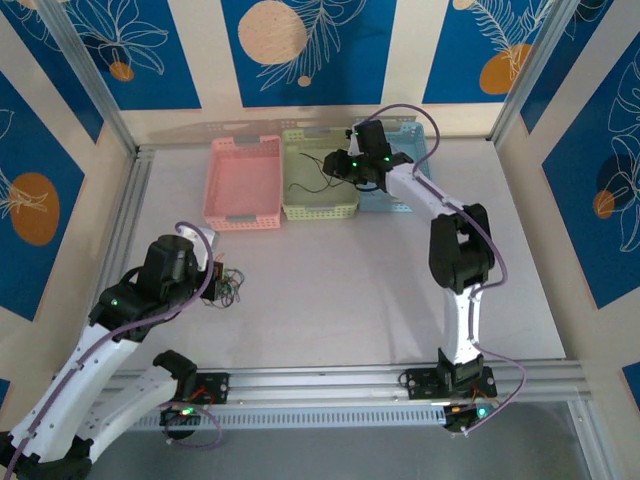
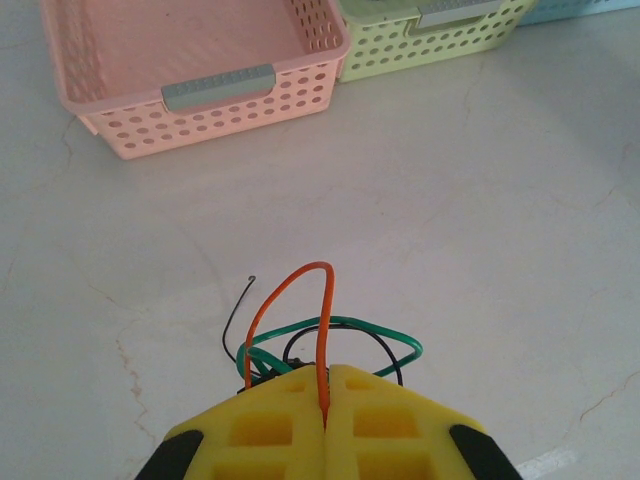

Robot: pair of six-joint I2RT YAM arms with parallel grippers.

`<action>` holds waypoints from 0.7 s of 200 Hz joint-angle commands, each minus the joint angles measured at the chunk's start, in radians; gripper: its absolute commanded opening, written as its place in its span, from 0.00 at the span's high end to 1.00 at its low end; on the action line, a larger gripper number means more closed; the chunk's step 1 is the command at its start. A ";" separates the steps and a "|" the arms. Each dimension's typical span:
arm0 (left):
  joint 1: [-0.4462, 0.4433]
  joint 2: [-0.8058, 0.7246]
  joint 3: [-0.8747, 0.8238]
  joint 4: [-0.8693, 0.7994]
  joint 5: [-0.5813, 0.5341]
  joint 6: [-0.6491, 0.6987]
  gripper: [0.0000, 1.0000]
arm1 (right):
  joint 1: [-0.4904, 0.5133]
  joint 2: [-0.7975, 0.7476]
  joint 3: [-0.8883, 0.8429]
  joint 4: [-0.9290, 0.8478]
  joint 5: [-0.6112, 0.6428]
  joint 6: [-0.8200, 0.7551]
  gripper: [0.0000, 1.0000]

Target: Untangle the cables

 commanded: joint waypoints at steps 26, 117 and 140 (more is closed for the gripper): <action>0.013 -0.013 -0.011 0.048 0.130 0.020 1.00 | 0.025 -0.403 -0.382 0.269 -0.005 -0.038 0.56; 0.009 0.019 -0.168 0.568 0.567 -0.310 1.00 | 0.164 -0.949 -1.031 0.522 -0.363 -0.015 0.50; 0.009 0.047 -0.212 0.617 0.553 -0.330 1.00 | 0.252 -0.974 -1.039 0.457 -0.339 -0.011 0.47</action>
